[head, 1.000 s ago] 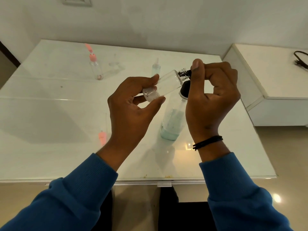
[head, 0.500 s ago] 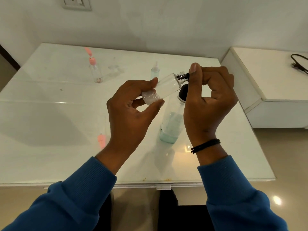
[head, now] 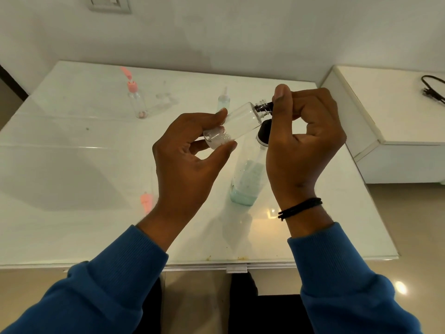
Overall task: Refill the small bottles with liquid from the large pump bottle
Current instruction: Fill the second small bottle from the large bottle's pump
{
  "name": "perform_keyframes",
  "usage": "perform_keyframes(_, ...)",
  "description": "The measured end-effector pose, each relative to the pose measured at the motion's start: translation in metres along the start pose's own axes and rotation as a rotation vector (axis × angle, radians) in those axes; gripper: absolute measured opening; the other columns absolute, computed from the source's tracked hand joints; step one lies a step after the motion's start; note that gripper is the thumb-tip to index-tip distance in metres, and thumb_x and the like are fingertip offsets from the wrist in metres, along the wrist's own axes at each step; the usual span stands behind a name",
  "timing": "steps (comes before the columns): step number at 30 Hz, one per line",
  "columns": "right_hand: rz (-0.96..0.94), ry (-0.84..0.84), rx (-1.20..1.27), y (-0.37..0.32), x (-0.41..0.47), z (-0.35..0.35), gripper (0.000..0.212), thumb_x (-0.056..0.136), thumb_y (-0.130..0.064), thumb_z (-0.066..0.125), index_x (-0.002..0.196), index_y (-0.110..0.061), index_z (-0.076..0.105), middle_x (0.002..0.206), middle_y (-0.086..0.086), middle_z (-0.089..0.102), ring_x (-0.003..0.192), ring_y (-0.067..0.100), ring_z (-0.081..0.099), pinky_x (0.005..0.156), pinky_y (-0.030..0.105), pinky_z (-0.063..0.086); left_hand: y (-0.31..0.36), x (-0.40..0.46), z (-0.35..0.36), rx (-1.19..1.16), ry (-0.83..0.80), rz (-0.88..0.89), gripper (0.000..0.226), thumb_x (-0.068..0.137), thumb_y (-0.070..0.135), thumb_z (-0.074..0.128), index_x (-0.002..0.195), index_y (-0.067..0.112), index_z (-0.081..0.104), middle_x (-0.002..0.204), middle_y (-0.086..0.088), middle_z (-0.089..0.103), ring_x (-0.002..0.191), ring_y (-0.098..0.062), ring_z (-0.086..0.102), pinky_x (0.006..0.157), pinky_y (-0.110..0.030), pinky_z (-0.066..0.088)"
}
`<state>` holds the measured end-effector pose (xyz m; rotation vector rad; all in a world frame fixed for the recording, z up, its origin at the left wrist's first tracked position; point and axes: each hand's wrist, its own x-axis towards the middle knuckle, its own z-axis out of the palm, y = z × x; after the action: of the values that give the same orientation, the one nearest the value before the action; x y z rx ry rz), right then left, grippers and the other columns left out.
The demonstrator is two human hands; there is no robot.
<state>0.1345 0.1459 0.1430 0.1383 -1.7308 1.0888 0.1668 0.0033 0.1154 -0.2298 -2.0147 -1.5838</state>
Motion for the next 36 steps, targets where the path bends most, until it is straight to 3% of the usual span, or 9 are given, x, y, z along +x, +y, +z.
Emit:
perform_keyframes(3, -0.019, 0.004, -0.011, -0.001, -0.001, -0.001, 0.027, 0.096, -0.011, 0.068, 0.070, -0.005, 0.067, 0.078, -0.009, 0.060, 0.075, -0.001, 0.049, 0.067, 0.040, 0.047, 0.000, 0.000, 0.000, 0.018, 0.003, 0.009, 0.042, 0.084, 0.015, 0.085, 0.122, 0.005, 0.070, 0.116, -0.006, 0.072, 0.104, -0.020, 0.071, 0.089, -0.034, 0.062)
perform_keyframes(7, -0.045, 0.040, -0.066, -0.003, -0.006, 0.001, 0.027, 0.096, -0.012, 0.068, 0.070, -0.002, 0.068, 0.079, 0.002, 0.064, 0.082, 0.011, 0.050, 0.074, 0.024, 0.039, 0.001, 0.000, 0.000, 0.037, 0.005, 0.026, 0.042, 0.085, 0.017, 0.085, 0.122, 0.006, 0.070, 0.117, -0.005, 0.072, 0.106, -0.018, 0.070, 0.090, -0.029, 0.060)
perform_keyframes(10, -0.066, 0.020, -0.081, -0.004, -0.003, 0.001, 0.027, 0.095, -0.011, 0.069, 0.070, -0.003, 0.069, 0.078, -0.004, 0.059, 0.080, 0.016, 0.049, 0.075, 0.019, 0.036, 0.000, 0.000, 0.000, 0.039, 0.005, 0.027, 0.042, 0.085, 0.018, 0.084, 0.123, 0.006, 0.070, 0.118, -0.003, 0.071, 0.108, -0.016, 0.069, 0.090, -0.025, 0.059)
perform_keyframes(15, -0.108, 0.026, -0.091, -0.001, 0.001, 0.001, 0.029, 0.094, -0.008, 0.072, 0.066, -0.004, 0.067, 0.075, -0.007, 0.055, 0.073, 0.023, 0.051, 0.069, 0.028, 0.038, 0.001, 0.001, 0.000, 0.038, 0.001, 0.042, 0.042, 0.086, 0.019, 0.084, 0.123, 0.006, 0.070, 0.118, -0.003, 0.071, 0.107, -0.016, 0.069, 0.090, -0.026, 0.060)
perform_keyframes(21, -0.083, 0.032, -0.070, 0.001, -0.002, 0.003, 0.027, 0.094, -0.009, 0.071, 0.068, -0.003, 0.066, 0.076, -0.008, 0.052, 0.074, 0.011, 0.046, 0.064, 0.037, 0.042, 0.001, 0.000, 0.000, 0.034, -0.003, 0.028, 0.042, 0.085, 0.019, 0.084, 0.122, 0.005, 0.070, 0.117, -0.004, 0.071, 0.108, -0.017, 0.069, 0.089, -0.028, 0.061)
perform_keyframes(26, -0.111, 0.019, -0.125, 0.000, 0.006, -0.001, 0.031, 0.094, -0.014, 0.072, 0.065, -0.008, 0.065, 0.072, -0.008, 0.052, 0.068, 0.023, 0.048, 0.062, 0.037, 0.037, 0.002, 0.000, 0.002, 0.022, 0.002, 0.021, 0.042, 0.085, 0.017, 0.084, 0.122, 0.004, 0.070, 0.116, -0.005, 0.071, 0.107, -0.019, 0.069, 0.090, -0.030, 0.061)
perform_keyframes(32, -0.102, 0.045, -0.146, 0.001, 0.000, 0.000, 0.029, 0.094, -0.014, 0.073, 0.067, -0.008, 0.066, 0.075, -0.011, 0.054, 0.070, 0.017, 0.049, 0.059, 0.044, 0.042, 0.002, -0.001, 0.000, 0.023, -0.003, 0.026, 0.042, 0.084, 0.016, 0.085, 0.121, 0.004, 0.070, 0.116, -0.006, 0.072, 0.105, -0.020, 0.070, 0.090, -0.029, 0.060)
perform_keyframes(36, -0.119, 0.028, -0.151, 0.003, 0.003, -0.001, 0.029, 0.095, -0.015, 0.073, 0.067, -0.008, 0.067, 0.074, -0.009, 0.057, 0.068, 0.023, 0.053, 0.060, 0.047, 0.042, 0.003, 0.000, 0.001, 0.019, -0.003, 0.024, 0.042, 0.084, 0.017, 0.085, 0.122, 0.006, 0.070, 0.116, -0.005, 0.072, 0.105, -0.019, 0.070, 0.090, -0.028, 0.060)
